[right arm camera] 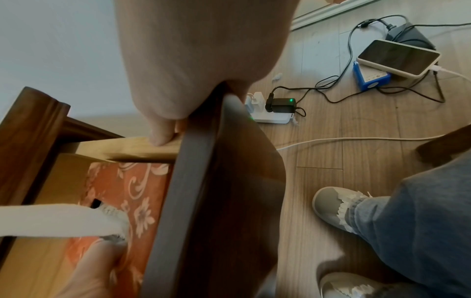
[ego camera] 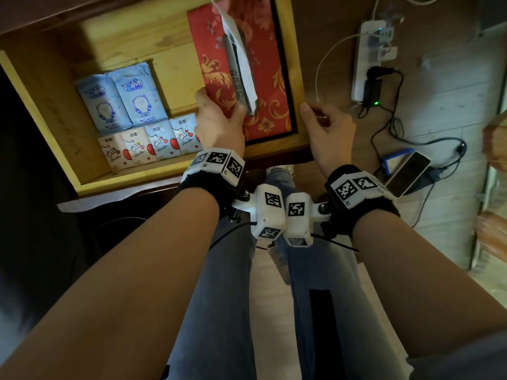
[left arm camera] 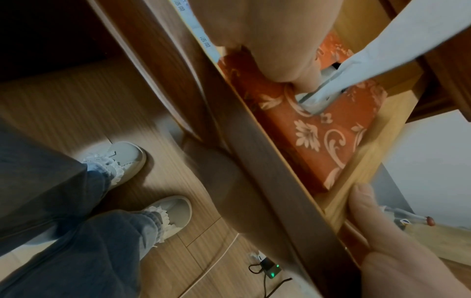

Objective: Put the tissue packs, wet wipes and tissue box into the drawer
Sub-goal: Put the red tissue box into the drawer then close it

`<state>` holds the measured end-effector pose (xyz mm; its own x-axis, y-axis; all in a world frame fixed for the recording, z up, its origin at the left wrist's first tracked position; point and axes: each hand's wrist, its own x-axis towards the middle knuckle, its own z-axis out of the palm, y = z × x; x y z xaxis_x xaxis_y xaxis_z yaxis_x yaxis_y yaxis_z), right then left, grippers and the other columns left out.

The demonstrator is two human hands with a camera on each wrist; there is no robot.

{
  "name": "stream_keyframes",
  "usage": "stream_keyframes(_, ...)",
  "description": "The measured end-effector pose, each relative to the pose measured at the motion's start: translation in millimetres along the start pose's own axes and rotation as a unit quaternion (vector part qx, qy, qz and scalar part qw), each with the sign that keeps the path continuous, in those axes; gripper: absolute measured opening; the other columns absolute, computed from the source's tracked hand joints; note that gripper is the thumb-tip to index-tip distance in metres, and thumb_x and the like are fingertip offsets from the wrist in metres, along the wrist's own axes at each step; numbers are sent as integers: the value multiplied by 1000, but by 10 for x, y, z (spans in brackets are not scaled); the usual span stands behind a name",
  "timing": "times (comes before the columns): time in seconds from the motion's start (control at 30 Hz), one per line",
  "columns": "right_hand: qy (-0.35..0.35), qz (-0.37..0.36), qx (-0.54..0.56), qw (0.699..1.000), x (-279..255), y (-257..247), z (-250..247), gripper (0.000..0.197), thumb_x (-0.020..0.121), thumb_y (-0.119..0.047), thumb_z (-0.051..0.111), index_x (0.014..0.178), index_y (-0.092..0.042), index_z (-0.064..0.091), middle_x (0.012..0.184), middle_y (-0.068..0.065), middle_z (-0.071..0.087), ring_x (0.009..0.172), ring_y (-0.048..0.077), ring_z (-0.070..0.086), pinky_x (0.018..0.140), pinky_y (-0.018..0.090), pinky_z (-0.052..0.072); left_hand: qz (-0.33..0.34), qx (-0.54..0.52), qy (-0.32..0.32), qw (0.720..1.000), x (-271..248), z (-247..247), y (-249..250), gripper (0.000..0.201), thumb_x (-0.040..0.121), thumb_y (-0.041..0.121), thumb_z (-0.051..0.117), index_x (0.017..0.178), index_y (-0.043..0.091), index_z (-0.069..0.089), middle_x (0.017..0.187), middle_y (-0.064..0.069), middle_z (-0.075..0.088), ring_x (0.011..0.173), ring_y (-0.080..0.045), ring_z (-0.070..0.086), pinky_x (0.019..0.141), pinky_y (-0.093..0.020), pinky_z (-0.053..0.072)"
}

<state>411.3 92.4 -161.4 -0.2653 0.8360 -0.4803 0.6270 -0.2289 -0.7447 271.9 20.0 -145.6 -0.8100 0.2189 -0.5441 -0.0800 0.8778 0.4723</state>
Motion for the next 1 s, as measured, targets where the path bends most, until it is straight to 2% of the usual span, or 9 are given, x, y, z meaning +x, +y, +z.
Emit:
stream_keyframes(0.13,-1,0,10,1000,-7,3,1,23,90,-27,60,100,-8,69,86,-4,63,74,-5,55,63,-2,41,5,23,14,1000,-5,49,5,60,86,30,61,135,7,34,124,-13,59,112,-30,56,95,-39,44)
stream_keyframes(0.23,-5,-3,11,1000,-3,-3,4,24,90,-28,60,100,-9,69,86,-4,64,76,0,57,64,-1,41,13,25,19,999,0,58,-3,61,87,30,60,136,5,32,127,-13,57,115,-29,55,98,-40,44)
stream_keyframes(0.37,-4,-2,11,1000,1,5,0,23,90,-28,60,98,-10,69,84,-4,64,74,-3,55,64,0,41,27,19,37,999,11,73,-12,63,87,27,60,138,5,30,131,-13,55,117,-29,55,100,-43,44)
stream_keyframes(0.43,-5,-3,11,1000,4,16,4,22,89,-28,60,98,-10,69,85,-4,64,75,-2,56,65,0,41,31,17,44,998,65,78,20,63,87,27,59,139,5,29,132,-12,55,119,-28,54,99,-39,42)
stream_keyframes(0.53,-1,-7,10,1000,14,24,9,22,89,-29,61,97,-10,70,86,-3,64,79,4,58,66,0,41,34,16,35,999,150,90,90,61,87,25,60,136,4,30,130,-12,56,117,-28,55,98,-37,41)
stream_keyframes(0.67,1,0,16,1000,13,21,15,22,89,-29,61,97,-11,70,87,-3,65,80,4,58,66,0,41,31,5,20,999,169,133,99,58,82,20,65,128,3,34,129,-12,55,113,-28,57,98,-40,45)
stream_keyframes(0.8,1,3,17,1000,-5,21,21,21,89,-29,61,97,-12,69,86,-5,63,76,-3,56,66,1,42,28,27,5,999,152,112,76,66,77,24,69,127,3,34,130,-11,50,115,-27,54,92,-32,42)
stream_keyframes(0.9,4,4,26,1000,-24,20,24,21,89,-29,61,96,-11,69,83,-7,63,74,-6,56,66,1,42,35,47,-12,998,142,99,62,74,75,27,70,133,4,31,134,-11,45,118,-28,51,93,-35,42)
stream_keyframes(1.0,4,5,30,1000,-32,5,26,15,89,-27,61,94,-14,69,76,-14,60,68,-14,57,64,1,43,35,55,-25,998,113,100,26,76,75,29,71,134,4,31,134,-12,44,117,-29,51,93,-37,43)
